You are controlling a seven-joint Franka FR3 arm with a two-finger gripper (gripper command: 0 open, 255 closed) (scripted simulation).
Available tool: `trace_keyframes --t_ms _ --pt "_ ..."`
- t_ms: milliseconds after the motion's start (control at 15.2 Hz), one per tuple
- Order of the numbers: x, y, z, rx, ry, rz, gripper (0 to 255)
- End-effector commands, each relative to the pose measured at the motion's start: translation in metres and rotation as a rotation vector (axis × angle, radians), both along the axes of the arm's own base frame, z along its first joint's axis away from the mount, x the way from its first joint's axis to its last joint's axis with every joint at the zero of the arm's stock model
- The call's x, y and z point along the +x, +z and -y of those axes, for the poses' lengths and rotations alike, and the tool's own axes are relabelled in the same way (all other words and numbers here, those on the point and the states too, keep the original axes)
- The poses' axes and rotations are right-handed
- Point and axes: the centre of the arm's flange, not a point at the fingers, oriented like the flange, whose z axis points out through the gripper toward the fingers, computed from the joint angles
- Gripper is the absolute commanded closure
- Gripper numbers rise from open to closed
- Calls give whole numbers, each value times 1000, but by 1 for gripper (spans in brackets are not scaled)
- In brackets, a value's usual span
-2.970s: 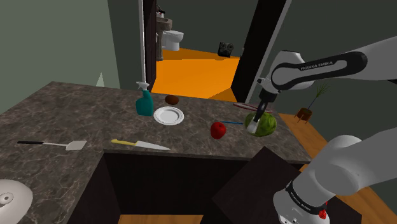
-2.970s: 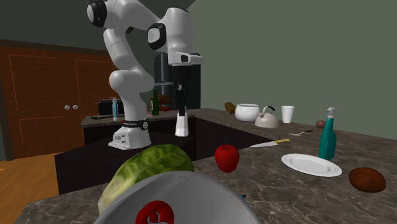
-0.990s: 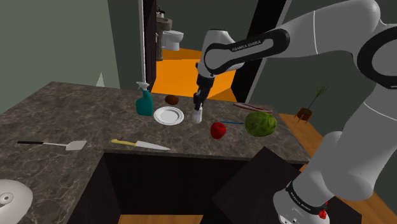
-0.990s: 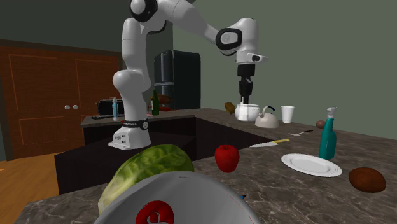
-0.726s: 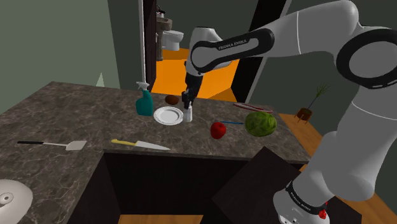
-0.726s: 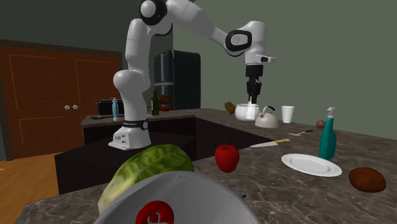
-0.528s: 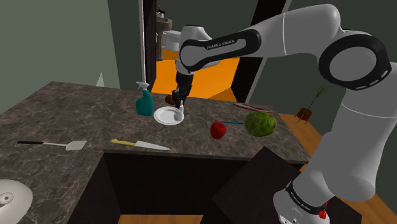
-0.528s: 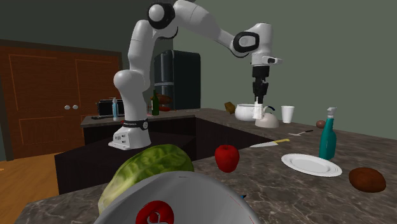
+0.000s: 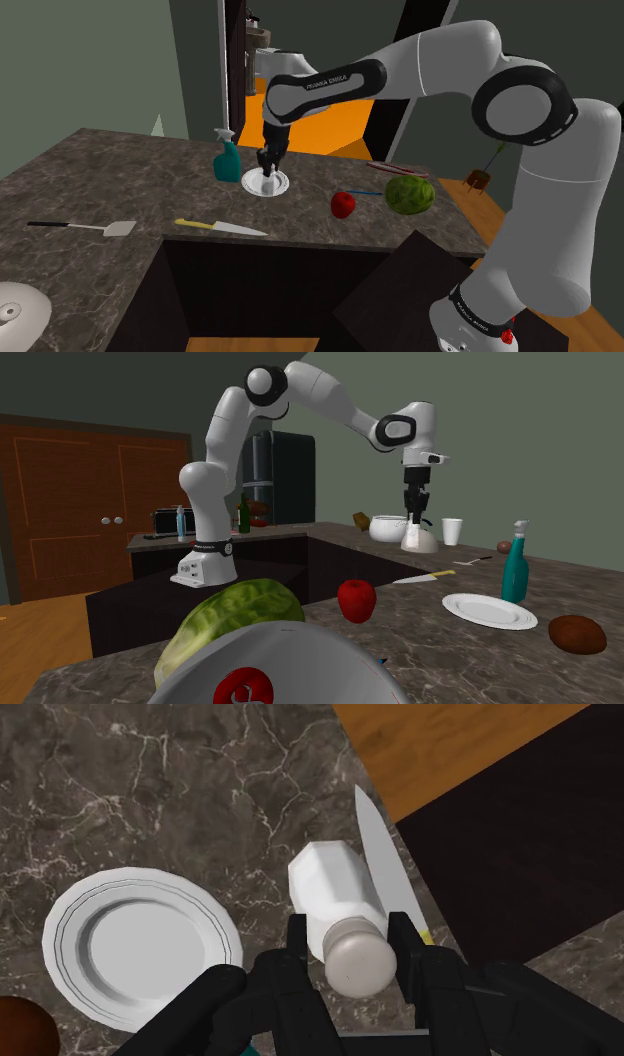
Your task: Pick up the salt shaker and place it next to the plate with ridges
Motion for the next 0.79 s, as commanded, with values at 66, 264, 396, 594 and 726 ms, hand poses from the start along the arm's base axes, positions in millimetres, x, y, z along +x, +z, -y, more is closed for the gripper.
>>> trace_keyframes --t_ms 66,264,396,594,726 --pt "0 -16 1 0 0 1 255" --pt "0 -31 1 0 0 1 255" --pt "0 -42 1 0 0 1 255" --pt "0 -58 1 0 0 1 255" --pt "0 -68 1 0 0 1 255"
